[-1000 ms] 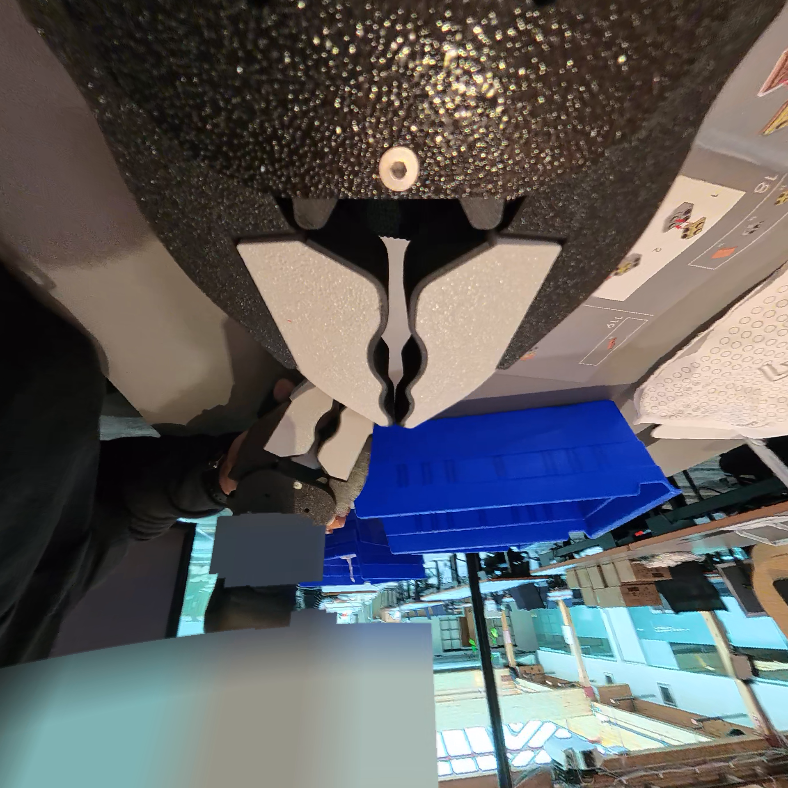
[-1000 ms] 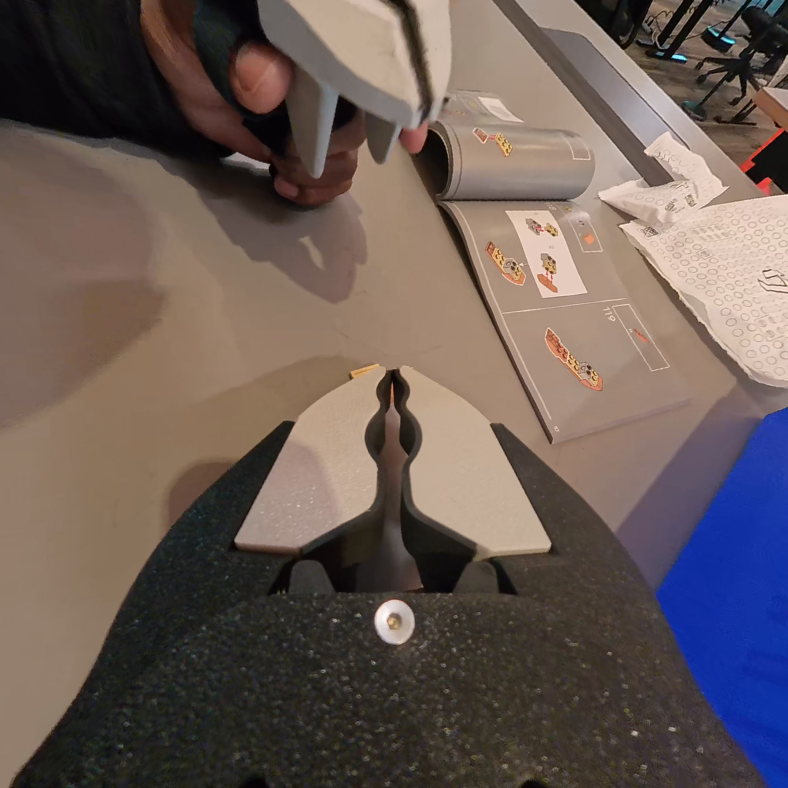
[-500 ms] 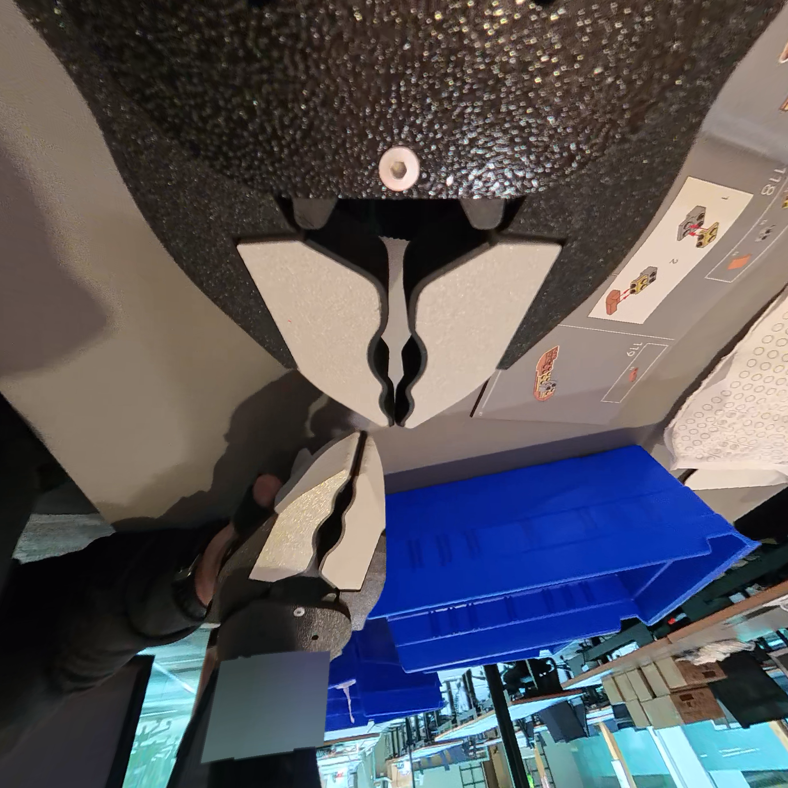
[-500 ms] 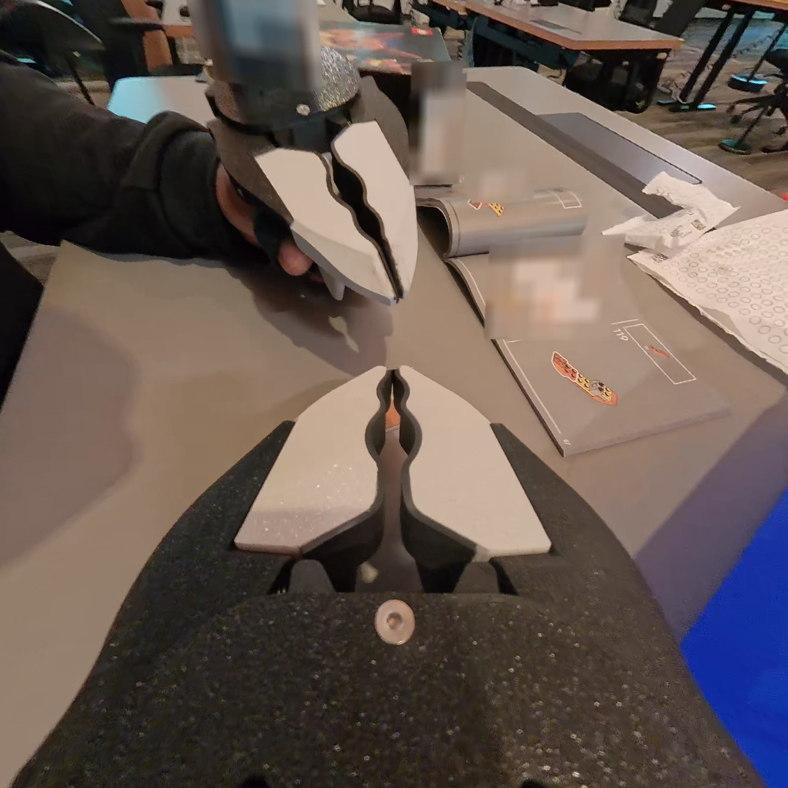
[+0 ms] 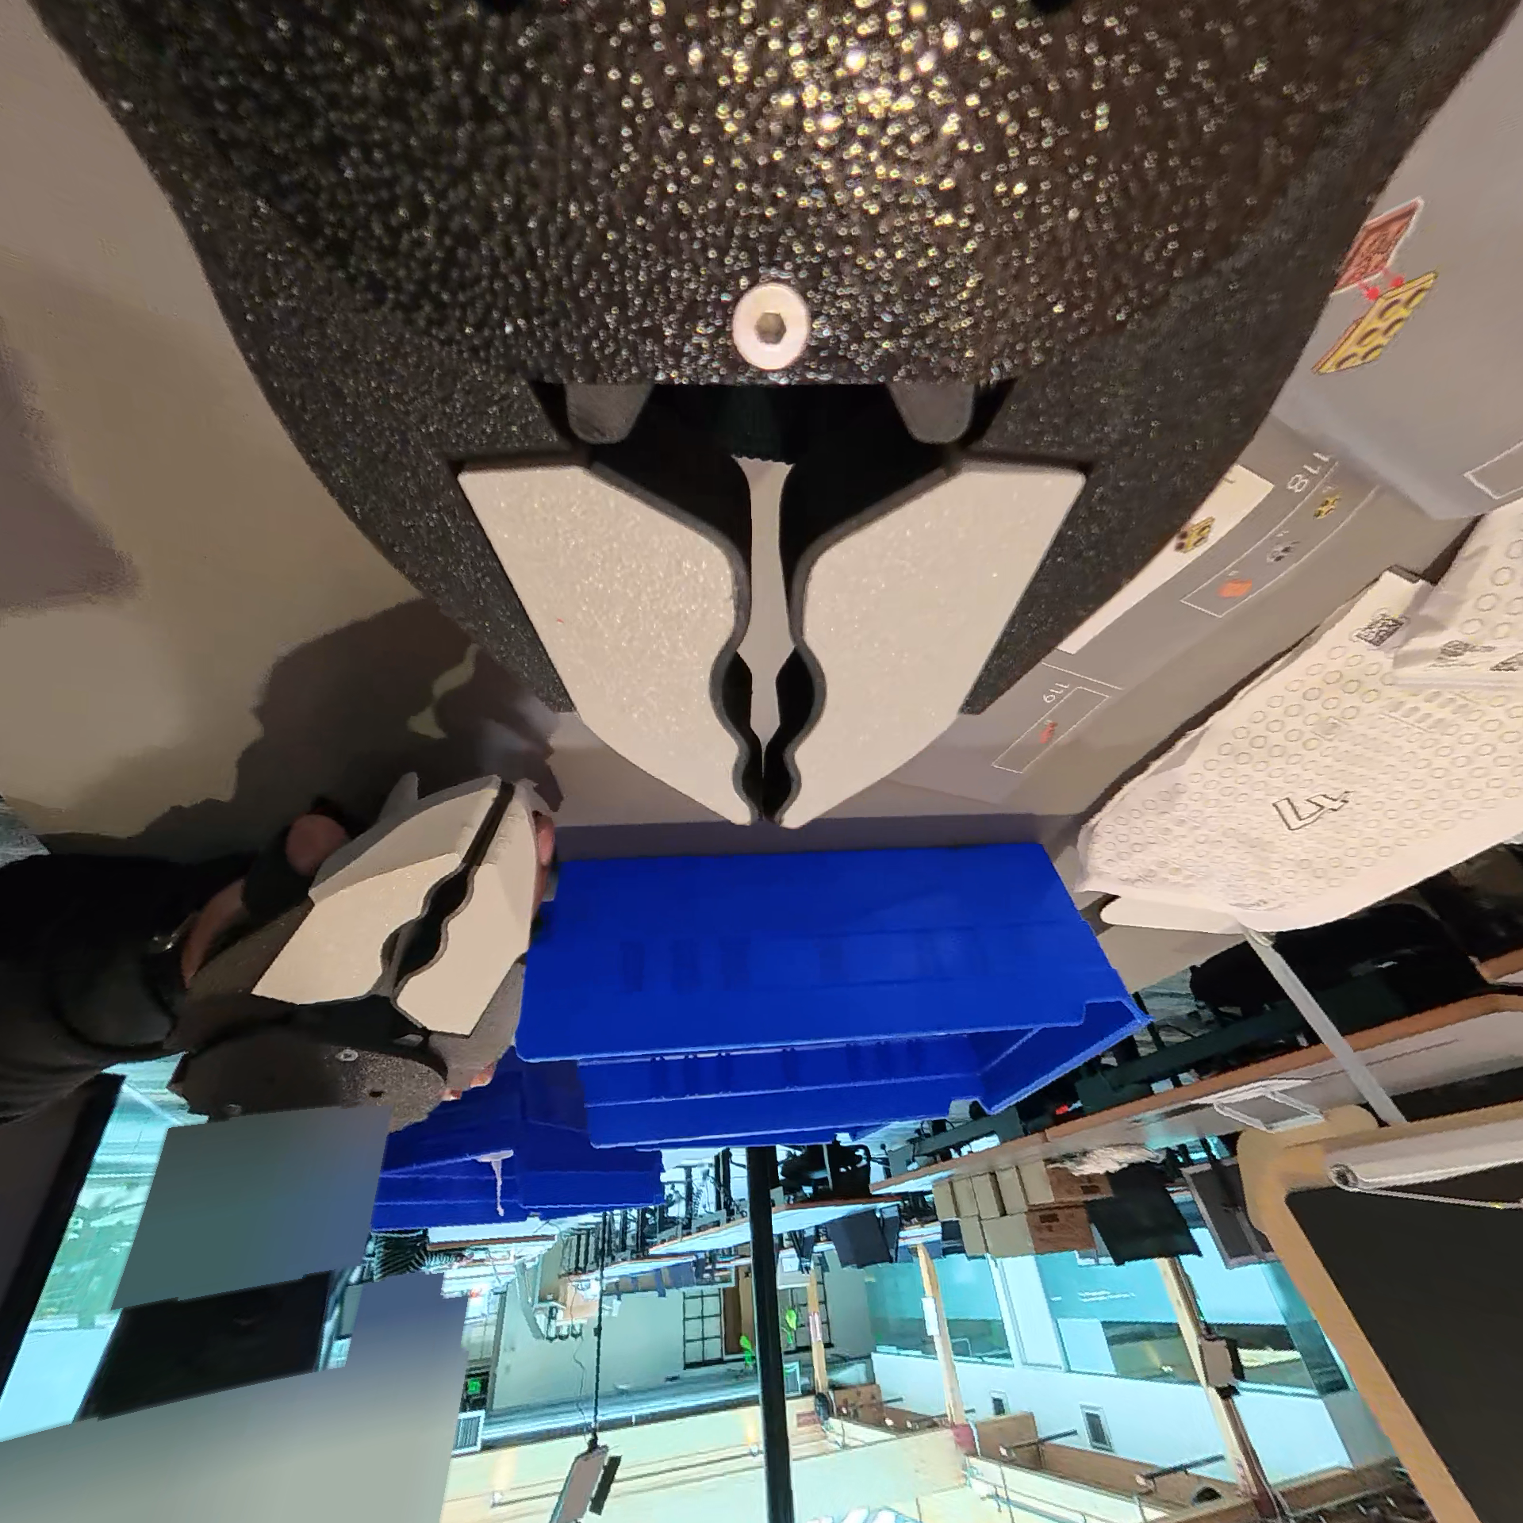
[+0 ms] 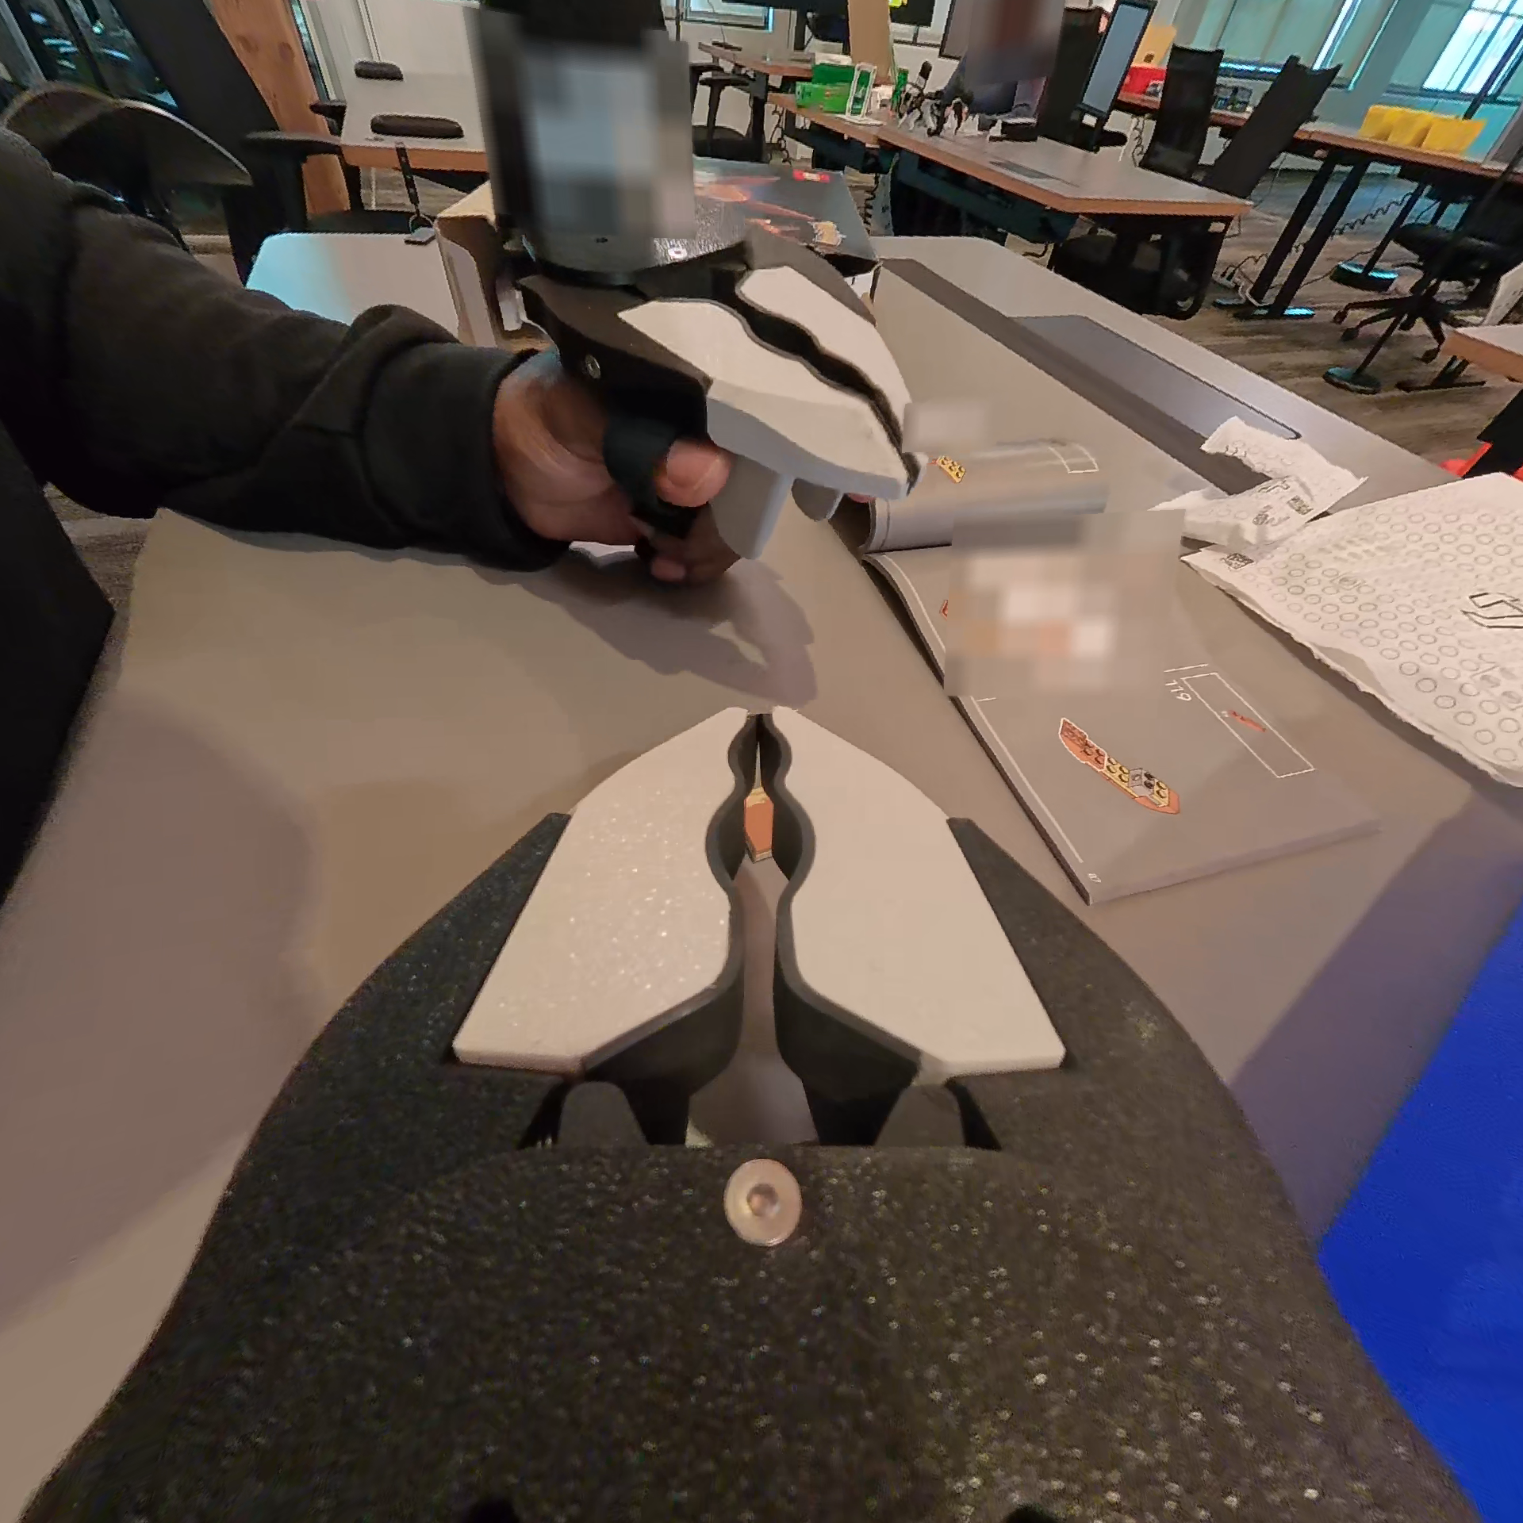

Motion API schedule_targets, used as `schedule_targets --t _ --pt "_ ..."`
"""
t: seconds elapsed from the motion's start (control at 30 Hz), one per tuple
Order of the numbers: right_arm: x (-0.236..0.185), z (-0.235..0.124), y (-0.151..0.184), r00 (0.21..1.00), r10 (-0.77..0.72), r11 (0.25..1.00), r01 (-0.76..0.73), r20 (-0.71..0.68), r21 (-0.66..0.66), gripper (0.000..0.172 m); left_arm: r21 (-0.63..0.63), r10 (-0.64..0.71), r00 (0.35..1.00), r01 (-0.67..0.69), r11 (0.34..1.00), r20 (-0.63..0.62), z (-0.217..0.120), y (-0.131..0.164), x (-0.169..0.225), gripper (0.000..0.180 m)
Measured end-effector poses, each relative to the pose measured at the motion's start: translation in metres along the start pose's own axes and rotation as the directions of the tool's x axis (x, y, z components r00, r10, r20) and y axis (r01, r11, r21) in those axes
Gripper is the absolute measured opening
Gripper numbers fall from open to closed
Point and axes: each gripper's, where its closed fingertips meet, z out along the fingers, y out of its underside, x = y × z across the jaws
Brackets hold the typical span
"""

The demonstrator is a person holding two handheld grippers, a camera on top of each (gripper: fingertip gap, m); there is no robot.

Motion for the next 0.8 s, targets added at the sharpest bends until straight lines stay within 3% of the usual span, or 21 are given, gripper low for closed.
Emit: schedule_targets --t 0.27,0.47,0.57,0.8 --pt "0.008 -0.008 -0.005 0.997 0.065 0.996 -0.063 -0.040 0.056 0.000 -0.138 -0.040 0.998 0.033 0.990 -0.046 0.013 0.017 0.003 0.000" --pt "0.007 -0.020 -0.012 0.997 0.075 0.989 -0.069 -0.035 0.132 0.000 -0.068 -0.105 0.991 0.111 0.991 0.084 0.012 0.008 -0.018 0.000" --pt "0.003 -0.028 -0.014 0.999 0.034 0.987 -0.028 -0.036 0.157 0.000 -0.070 -0.068 0.987 0.079 0.994 0.144 0.014 0.007 -0.023 0.000" --pt "0.005 -0.037 -0.012 0.997 0.070 0.984 -0.064 -0.033 0.164 0.000 -0.122 -0.026 0.994 0.039 0.992 0.105 0.031 0.013 -0.007 0.000"
